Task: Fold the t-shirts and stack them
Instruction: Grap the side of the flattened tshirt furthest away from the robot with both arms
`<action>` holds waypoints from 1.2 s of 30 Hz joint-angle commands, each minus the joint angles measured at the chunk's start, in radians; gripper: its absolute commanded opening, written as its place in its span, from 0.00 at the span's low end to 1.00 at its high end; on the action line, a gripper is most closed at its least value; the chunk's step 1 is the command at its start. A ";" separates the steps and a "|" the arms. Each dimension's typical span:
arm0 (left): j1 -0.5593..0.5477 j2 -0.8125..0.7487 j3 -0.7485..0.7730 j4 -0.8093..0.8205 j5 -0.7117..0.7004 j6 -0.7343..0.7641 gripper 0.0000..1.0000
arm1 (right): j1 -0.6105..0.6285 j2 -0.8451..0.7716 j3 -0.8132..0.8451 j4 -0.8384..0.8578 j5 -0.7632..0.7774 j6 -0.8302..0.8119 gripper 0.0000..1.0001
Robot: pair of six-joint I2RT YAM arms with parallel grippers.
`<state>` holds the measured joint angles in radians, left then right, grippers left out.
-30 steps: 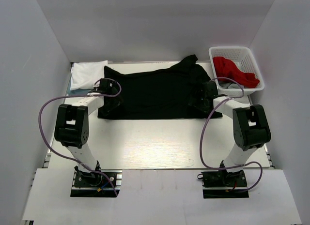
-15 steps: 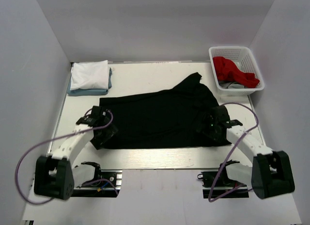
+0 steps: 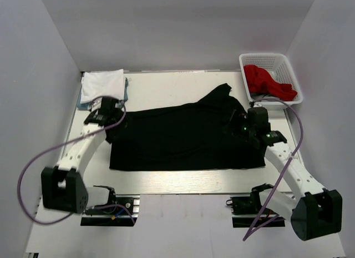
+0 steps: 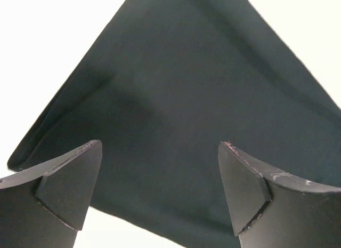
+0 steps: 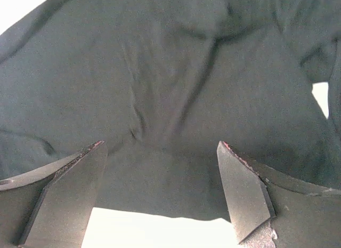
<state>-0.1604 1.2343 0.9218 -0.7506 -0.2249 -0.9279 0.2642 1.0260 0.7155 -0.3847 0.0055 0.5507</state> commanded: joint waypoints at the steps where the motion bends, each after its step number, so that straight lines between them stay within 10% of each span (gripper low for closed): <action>1: 0.015 0.160 0.156 0.037 -0.117 0.000 1.00 | -0.003 0.066 0.094 0.089 0.050 -0.027 0.90; 19: 0.144 0.738 0.561 0.036 -0.122 0.040 0.96 | -0.023 0.439 0.318 0.064 0.126 -0.044 0.90; 36: 0.144 0.853 0.697 0.051 -0.110 0.110 0.10 | -0.042 0.577 0.387 0.032 0.203 -0.072 0.90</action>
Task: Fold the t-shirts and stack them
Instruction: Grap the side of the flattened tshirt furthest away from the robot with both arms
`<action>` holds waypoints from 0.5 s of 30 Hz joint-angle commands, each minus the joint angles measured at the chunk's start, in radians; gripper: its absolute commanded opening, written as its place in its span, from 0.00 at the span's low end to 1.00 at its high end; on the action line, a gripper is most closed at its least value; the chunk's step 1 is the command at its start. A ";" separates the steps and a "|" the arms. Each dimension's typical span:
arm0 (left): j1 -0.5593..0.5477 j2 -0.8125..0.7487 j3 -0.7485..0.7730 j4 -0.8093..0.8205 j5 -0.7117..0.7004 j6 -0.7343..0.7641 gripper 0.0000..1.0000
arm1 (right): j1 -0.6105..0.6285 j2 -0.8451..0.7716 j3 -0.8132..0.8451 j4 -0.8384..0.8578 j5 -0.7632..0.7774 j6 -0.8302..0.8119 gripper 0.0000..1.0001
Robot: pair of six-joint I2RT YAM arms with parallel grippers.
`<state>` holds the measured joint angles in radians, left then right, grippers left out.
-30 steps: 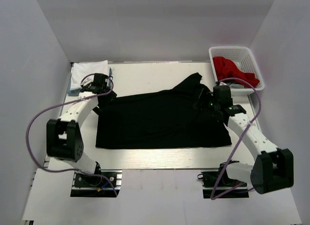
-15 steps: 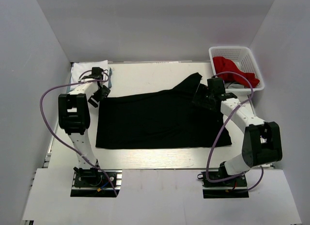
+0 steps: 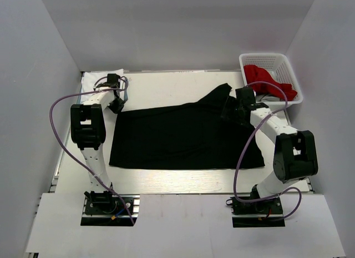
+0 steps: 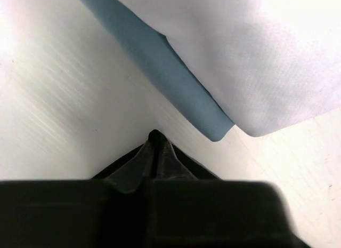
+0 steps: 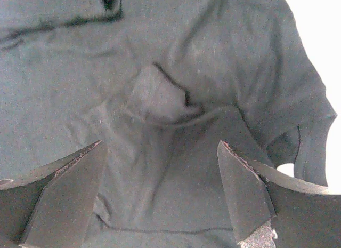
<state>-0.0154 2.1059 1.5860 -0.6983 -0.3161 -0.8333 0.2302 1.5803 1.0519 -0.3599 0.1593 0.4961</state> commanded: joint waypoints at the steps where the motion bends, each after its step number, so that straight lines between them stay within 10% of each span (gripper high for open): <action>1: -0.001 -0.018 0.032 -0.001 -0.018 0.016 0.03 | -0.008 0.033 0.066 0.019 0.040 -0.022 0.90; 15: -0.001 -0.066 -0.008 -0.010 -0.009 0.060 0.00 | -0.029 0.443 0.526 0.116 0.020 -0.004 0.86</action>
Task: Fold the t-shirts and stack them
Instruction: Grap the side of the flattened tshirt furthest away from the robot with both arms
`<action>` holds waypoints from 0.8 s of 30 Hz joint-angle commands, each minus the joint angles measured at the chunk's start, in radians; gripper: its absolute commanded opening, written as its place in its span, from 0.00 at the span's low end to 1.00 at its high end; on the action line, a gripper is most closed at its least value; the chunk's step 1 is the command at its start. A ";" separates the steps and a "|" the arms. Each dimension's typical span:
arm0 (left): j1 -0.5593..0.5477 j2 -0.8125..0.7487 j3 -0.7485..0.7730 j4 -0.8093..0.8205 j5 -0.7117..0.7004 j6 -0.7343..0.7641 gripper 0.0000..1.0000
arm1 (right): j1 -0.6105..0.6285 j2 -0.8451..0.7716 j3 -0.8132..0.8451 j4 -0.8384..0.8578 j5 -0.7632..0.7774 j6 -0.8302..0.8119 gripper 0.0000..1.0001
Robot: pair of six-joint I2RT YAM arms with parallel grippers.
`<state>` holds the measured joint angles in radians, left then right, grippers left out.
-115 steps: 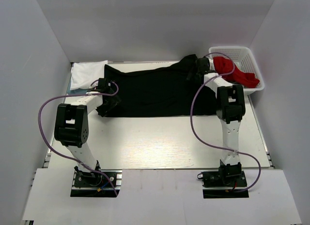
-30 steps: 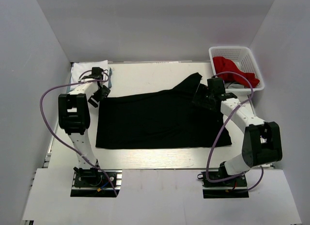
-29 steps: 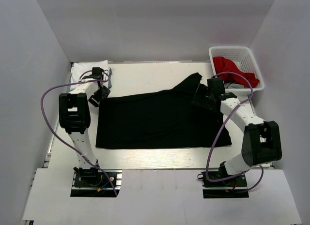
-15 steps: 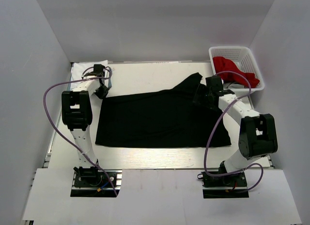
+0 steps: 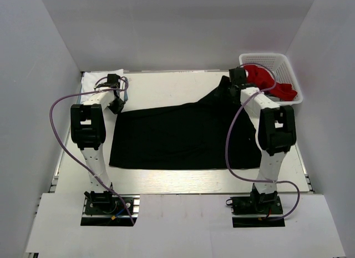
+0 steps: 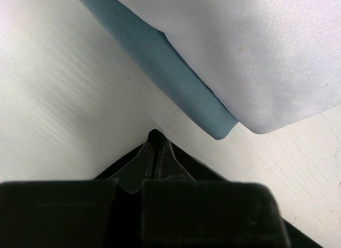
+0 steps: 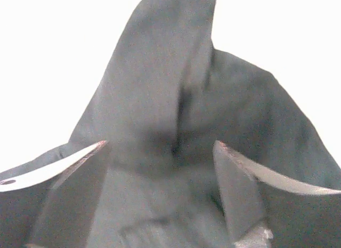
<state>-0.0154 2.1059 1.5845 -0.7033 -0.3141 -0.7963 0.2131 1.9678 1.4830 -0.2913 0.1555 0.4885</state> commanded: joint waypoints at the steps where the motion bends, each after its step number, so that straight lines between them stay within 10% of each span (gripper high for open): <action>1: -0.001 -0.066 -0.006 -0.005 -0.011 0.023 0.00 | -0.015 0.093 0.135 0.053 0.021 0.004 0.81; 14: -0.001 -0.106 -0.038 0.013 -0.011 0.032 0.00 | -0.021 0.424 0.583 -0.031 0.121 -0.071 0.72; 18: -0.001 -0.106 -0.038 0.013 -0.011 0.032 0.00 | -0.021 0.433 0.579 -0.011 0.107 -0.074 0.42; 20: -0.001 -0.106 -0.029 0.013 -0.011 0.042 0.00 | -0.021 0.427 0.577 -0.011 0.098 -0.076 0.06; 24: -0.001 -0.106 -0.029 0.013 -0.011 0.042 0.00 | -0.021 0.367 0.545 -0.012 0.107 -0.073 0.00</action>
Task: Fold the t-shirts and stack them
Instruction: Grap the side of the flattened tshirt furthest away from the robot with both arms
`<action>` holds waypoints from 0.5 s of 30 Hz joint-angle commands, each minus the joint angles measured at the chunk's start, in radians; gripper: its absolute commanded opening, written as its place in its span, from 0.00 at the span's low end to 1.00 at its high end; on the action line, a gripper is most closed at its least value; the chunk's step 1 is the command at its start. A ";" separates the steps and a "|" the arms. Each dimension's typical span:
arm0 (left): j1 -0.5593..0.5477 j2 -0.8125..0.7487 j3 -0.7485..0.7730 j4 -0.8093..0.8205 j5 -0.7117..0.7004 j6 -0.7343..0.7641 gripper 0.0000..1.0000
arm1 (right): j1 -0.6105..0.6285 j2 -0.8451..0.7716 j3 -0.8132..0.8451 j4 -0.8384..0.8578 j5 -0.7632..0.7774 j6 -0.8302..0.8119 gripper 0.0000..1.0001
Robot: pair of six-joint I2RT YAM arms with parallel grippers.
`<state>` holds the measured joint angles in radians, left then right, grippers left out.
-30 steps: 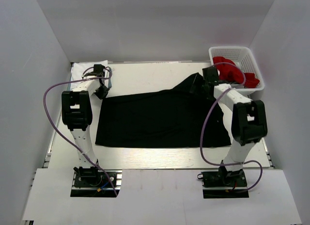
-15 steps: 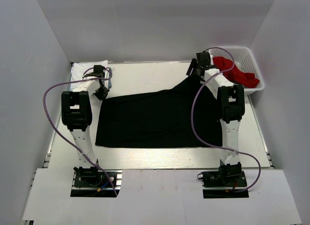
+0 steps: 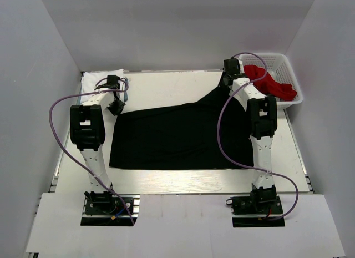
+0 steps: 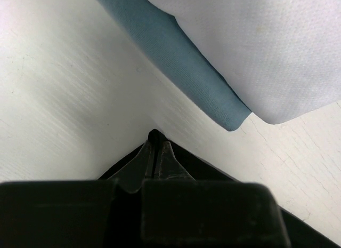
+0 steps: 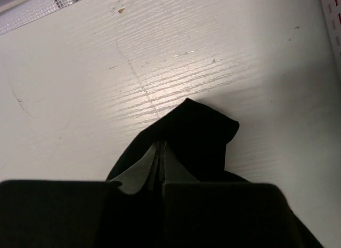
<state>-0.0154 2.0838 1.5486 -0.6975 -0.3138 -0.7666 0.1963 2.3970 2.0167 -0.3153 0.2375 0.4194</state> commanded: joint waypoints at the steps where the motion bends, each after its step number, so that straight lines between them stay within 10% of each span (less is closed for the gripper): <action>1: -0.001 -0.094 0.016 0.007 -0.011 0.012 0.00 | -0.001 -0.097 -0.018 0.021 0.028 -0.002 0.00; 7: -0.012 -0.125 0.005 0.007 -0.012 0.030 0.00 | -0.008 -0.243 -0.199 0.088 0.102 -0.005 0.03; 15: -0.012 -0.125 0.005 0.016 -0.002 0.030 0.00 | -0.014 -0.085 -0.012 -0.025 0.050 -0.047 0.63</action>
<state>-0.0238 2.0270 1.5486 -0.6964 -0.3134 -0.7448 0.1890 2.2589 1.9450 -0.3115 0.3092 0.3927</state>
